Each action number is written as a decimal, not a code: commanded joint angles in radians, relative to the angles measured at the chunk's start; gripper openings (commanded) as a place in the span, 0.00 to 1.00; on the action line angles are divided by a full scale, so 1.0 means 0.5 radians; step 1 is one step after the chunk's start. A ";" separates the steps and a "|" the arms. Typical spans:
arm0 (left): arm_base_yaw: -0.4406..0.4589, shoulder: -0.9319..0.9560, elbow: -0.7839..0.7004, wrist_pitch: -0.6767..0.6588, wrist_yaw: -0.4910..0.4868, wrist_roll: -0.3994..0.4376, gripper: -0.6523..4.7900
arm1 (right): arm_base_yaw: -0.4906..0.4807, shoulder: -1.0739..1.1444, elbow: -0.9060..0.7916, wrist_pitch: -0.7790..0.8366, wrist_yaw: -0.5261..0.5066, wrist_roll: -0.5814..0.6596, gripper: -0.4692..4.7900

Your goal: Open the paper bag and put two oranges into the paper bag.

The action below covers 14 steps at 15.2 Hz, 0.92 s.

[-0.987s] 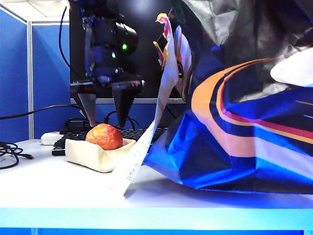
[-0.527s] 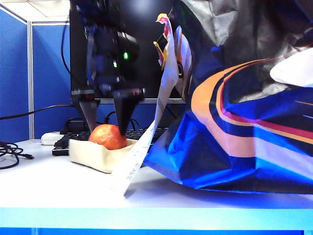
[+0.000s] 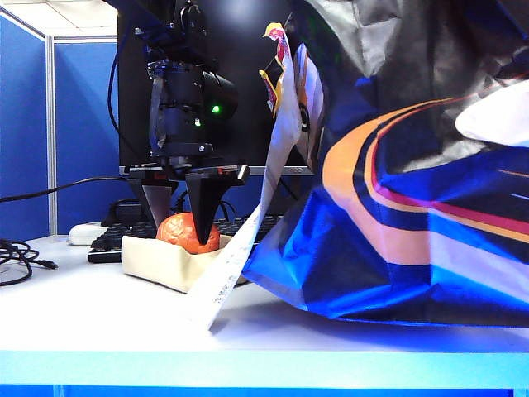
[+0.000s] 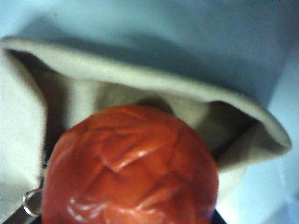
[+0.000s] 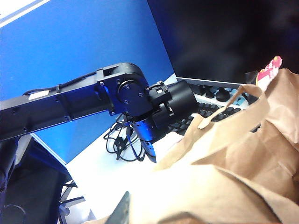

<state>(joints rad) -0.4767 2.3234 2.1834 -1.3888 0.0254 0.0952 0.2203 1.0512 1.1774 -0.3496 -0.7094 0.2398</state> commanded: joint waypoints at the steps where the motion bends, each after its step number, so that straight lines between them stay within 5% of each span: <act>1: 0.001 -0.003 0.007 -0.002 -0.005 0.004 0.11 | -0.002 -0.006 0.011 0.065 -0.006 -0.011 0.09; 8: 0.004 -0.043 0.318 -0.082 -0.122 -0.005 0.11 | -0.002 -0.007 0.011 0.079 -0.008 -0.011 0.09; 14: -0.004 -0.314 0.853 -0.086 -0.100 -0.275 0.11 | -0.001 -0.007 0.011 0.080 -0.007 -0.011 0.09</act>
<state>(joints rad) -0.4778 2.1918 2.5847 -1.4300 -0.0452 -0.0296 0.2207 1.0512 1.1774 -0.3279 -0.7094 0.2386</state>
